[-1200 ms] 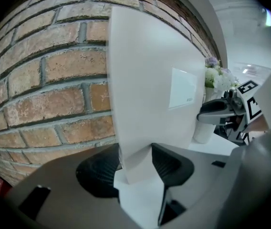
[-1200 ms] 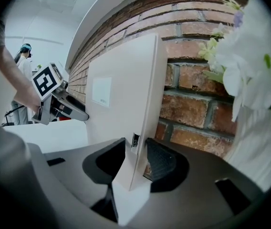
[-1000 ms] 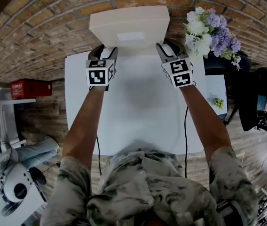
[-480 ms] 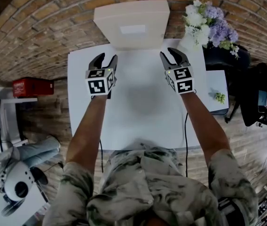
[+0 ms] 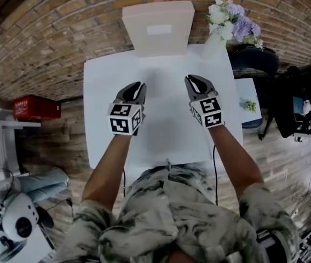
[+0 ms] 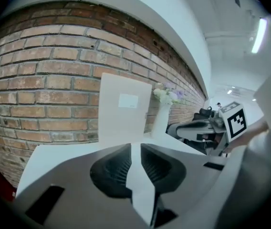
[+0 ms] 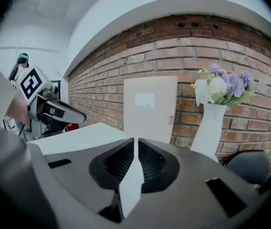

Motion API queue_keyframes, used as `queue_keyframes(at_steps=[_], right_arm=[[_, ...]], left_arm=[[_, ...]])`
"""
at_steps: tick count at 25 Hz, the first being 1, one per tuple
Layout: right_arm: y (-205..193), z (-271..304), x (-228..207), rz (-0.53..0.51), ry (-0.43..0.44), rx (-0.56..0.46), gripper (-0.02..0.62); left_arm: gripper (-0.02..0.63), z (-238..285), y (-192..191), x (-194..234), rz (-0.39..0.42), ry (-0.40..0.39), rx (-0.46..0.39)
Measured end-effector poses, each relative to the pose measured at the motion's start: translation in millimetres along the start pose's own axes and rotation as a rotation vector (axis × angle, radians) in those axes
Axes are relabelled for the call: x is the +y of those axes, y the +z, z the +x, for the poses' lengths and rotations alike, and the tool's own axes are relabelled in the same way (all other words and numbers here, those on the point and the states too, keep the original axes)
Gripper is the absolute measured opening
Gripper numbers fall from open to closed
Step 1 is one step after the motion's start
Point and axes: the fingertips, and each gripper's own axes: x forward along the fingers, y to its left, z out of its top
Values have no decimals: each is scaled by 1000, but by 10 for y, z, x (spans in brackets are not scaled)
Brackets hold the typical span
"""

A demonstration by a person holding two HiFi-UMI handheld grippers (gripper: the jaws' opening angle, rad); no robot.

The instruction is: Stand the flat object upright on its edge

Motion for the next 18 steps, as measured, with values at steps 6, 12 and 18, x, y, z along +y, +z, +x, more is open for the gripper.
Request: queue_keyframes(at_steps=[6, 12, 18], right_arm=[[7, -573, 694, 17, 5, -8, 25], [-177, -1302, 1595, 56, 45, 8, 21], [-475, -1980, 2367, 105, 73, 45, 21]], left_arm=[[35, -789, -226, -342, 22, -99, -1], [25, -1754, -721, -724, 24, -230, 43], [25, -2618, -1162, -850, 17, -287, 80]])
